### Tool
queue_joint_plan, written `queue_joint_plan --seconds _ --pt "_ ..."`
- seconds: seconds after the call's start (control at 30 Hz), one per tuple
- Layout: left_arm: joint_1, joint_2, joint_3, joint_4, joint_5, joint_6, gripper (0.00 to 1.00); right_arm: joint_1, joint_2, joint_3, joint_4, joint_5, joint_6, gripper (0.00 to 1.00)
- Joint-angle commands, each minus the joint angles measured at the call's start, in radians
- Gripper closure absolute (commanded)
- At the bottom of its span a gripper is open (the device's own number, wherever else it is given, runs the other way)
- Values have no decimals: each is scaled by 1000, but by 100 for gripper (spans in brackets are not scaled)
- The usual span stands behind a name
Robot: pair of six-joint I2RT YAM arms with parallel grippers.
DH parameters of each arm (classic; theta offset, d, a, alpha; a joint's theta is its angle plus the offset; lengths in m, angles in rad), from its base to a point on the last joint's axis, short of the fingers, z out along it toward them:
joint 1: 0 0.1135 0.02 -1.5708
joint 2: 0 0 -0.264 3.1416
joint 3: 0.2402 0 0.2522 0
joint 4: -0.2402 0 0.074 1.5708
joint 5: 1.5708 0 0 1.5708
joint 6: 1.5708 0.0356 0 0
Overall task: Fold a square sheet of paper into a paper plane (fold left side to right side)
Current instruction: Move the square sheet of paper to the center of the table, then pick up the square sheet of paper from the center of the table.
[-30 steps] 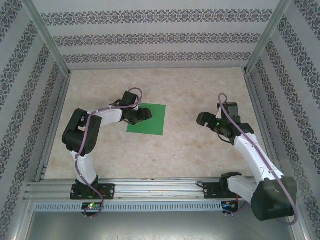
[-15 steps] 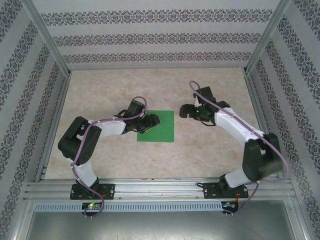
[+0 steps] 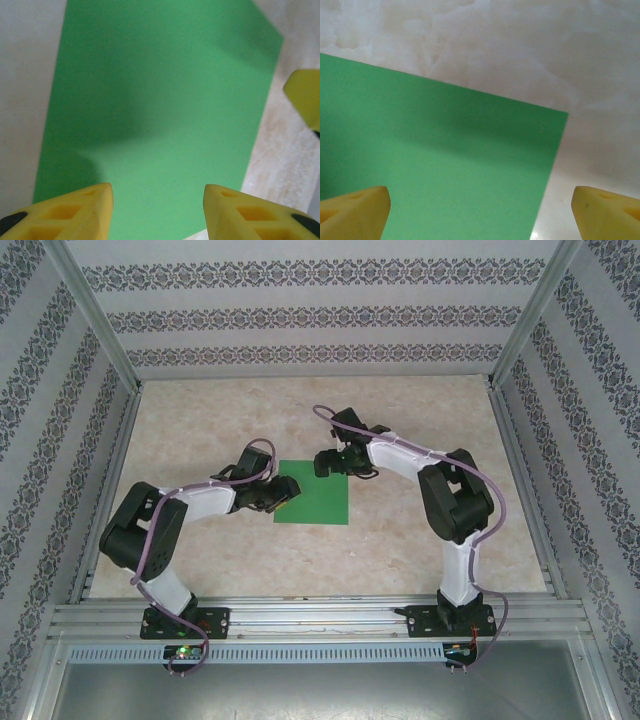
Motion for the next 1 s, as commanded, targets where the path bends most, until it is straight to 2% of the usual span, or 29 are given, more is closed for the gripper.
queue_joint_plan --seconds 0.0,0.3,0.63,0.8,0.97 --pt "3 32 17 -50 8 43 50 19 42 61 -34 30 -25 7" --pt "3 61 7 -58 -12 47 50 30 125 96 -63 29 -13 6" --pt "3 66 6 -45 -5 35 51 83 83 32 -59 -27 45 8" --pt "3 66 1 -29 5 29 51 109 45 9 -60 -47 61 13" --pt "3 66 -2 -9 20 23 51 116 36 6 -57 -87 64 22"
